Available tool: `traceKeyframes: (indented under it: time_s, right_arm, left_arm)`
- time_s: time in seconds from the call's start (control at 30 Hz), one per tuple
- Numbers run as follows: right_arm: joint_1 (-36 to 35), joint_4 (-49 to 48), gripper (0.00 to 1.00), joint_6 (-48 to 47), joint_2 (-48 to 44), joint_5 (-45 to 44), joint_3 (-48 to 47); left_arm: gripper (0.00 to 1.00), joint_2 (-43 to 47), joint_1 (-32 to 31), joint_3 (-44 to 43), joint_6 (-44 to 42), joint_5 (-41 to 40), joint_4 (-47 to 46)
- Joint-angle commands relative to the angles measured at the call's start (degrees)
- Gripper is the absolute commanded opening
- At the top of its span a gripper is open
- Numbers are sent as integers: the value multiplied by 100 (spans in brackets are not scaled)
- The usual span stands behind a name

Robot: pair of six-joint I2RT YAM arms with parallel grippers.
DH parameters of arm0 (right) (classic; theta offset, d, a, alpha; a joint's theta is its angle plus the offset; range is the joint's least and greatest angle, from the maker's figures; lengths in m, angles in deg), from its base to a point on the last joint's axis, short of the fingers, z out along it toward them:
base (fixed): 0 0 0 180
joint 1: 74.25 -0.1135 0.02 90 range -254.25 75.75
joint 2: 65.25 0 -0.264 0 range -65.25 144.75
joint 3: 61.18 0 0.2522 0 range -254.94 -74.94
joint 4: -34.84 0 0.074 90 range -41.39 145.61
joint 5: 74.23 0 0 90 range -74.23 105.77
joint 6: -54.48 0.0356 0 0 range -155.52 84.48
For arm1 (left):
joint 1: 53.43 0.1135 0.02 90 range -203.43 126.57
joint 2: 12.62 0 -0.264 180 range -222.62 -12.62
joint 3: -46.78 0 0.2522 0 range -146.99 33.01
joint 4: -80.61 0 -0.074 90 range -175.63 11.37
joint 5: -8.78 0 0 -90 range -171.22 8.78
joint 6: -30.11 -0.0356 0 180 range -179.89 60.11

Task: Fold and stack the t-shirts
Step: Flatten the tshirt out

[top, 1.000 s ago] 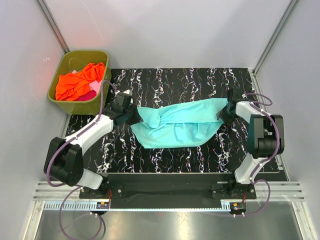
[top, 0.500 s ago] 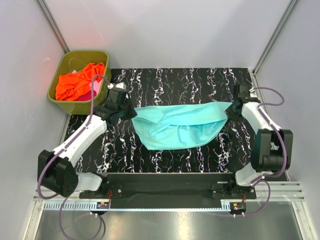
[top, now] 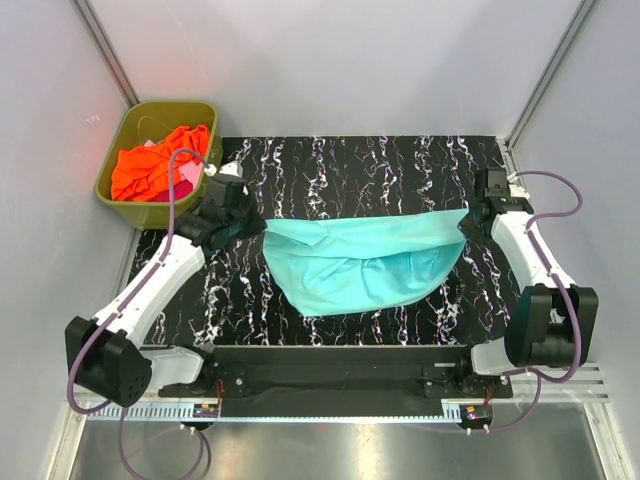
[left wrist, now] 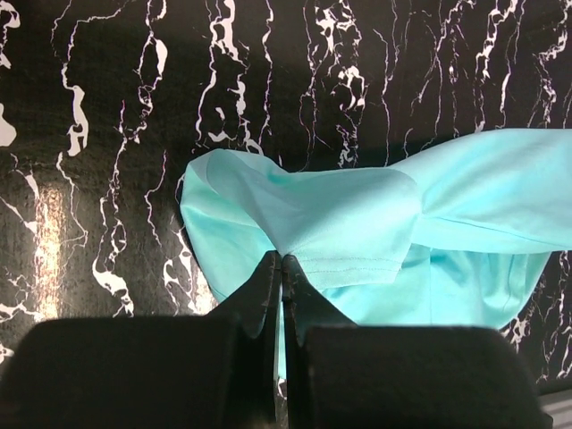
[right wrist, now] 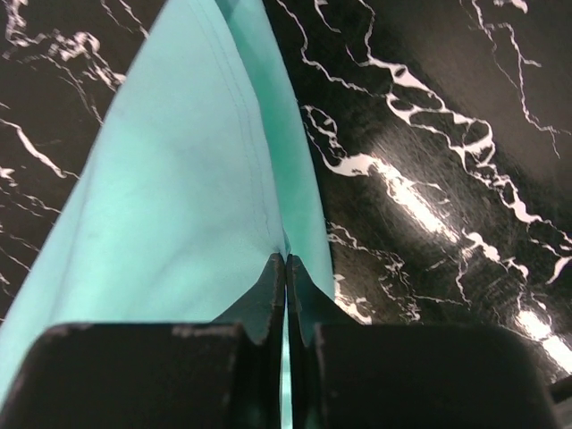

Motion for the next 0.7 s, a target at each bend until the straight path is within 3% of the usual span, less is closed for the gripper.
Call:
traceKeyframes:
  time_s: [0.0,0.2,0.33,0.43,0.57,0.63,0.67]
  right_arm:
    - [24,117,0,-42,-429,-86,112]
    - [24,863,0,-182,-799,-87,-476]
    - [33,1390,0,-420,-773,230,-794]
    - [24,1585,0,-385,-807,423,-208]
    - [33,1436,1,-26,-1264,686,813]
    - [33,1392,6,107,-1440,863,1157]
    - [33,1392,17,246,-1476,846,1227]
  left_arm:
    - [0,380,33,75,1,61,-74]
    - [0,671,42,-161,-114,-282,172]
    - [0,714,51,-241,70,253,181]
    - [0,863,-203,127,132,387,163]
    - [0,1206,-336,1232,299,517,-29]
    - [0,1364,-345,1542,387,641,-144]
    - [0,1400,-353,1770,396,702,-249]
